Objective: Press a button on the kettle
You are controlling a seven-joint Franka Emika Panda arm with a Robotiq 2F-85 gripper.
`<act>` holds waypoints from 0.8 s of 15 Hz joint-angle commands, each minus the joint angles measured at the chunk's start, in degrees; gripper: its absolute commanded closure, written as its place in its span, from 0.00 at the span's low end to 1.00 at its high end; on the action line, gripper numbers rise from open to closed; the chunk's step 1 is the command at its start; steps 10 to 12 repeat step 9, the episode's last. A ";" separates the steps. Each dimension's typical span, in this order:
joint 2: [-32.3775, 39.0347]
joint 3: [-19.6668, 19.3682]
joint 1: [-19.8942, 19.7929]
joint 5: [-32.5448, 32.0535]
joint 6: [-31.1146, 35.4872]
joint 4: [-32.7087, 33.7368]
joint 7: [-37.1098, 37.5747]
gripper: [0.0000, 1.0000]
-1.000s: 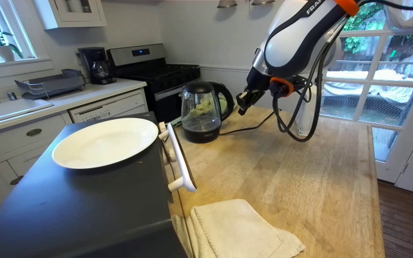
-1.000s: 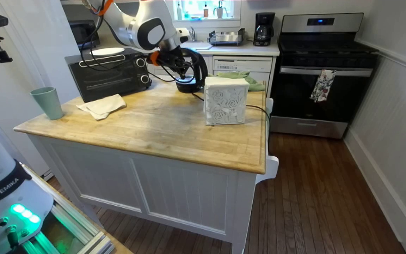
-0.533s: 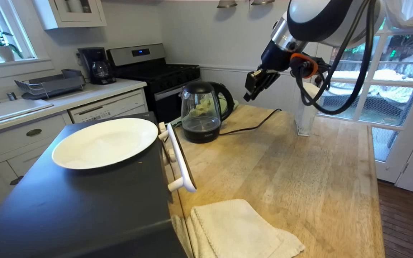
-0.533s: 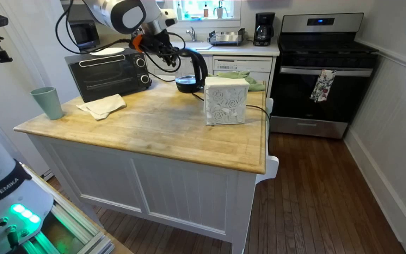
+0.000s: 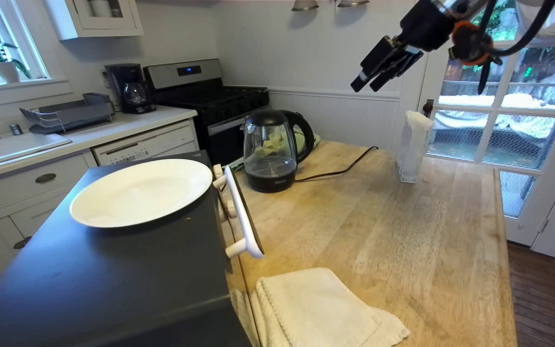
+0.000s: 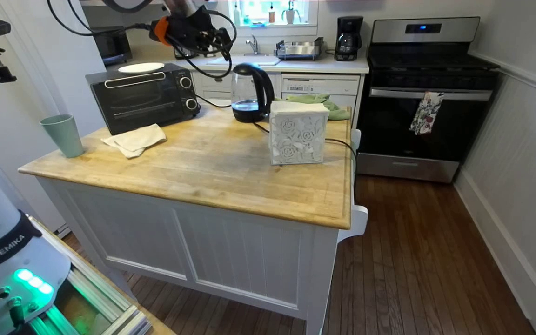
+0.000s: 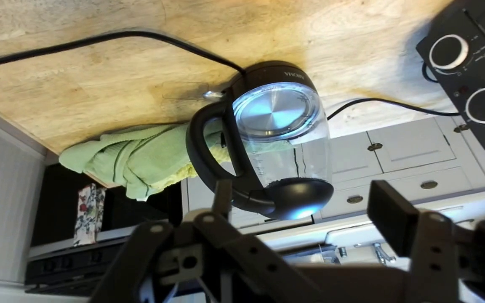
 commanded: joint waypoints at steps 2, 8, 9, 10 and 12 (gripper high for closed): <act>-10.54 -7.77 1.02 9.19 -11.56 -6.03 -15.61 0.00; -10.63 -13.44 4.03 5.14 -14.42 -5.47 -15.79 0.00; -10.67 -13.32 4.13 5.13 -14.42 -5.57 -15.79 0.00; -10.67 -13.32 4.13 5.13 -14.42 -5.57 -15.79 0.00; -10.67 -13.32 4.13 5.13 -14.42 -5.57 -15.79 0.00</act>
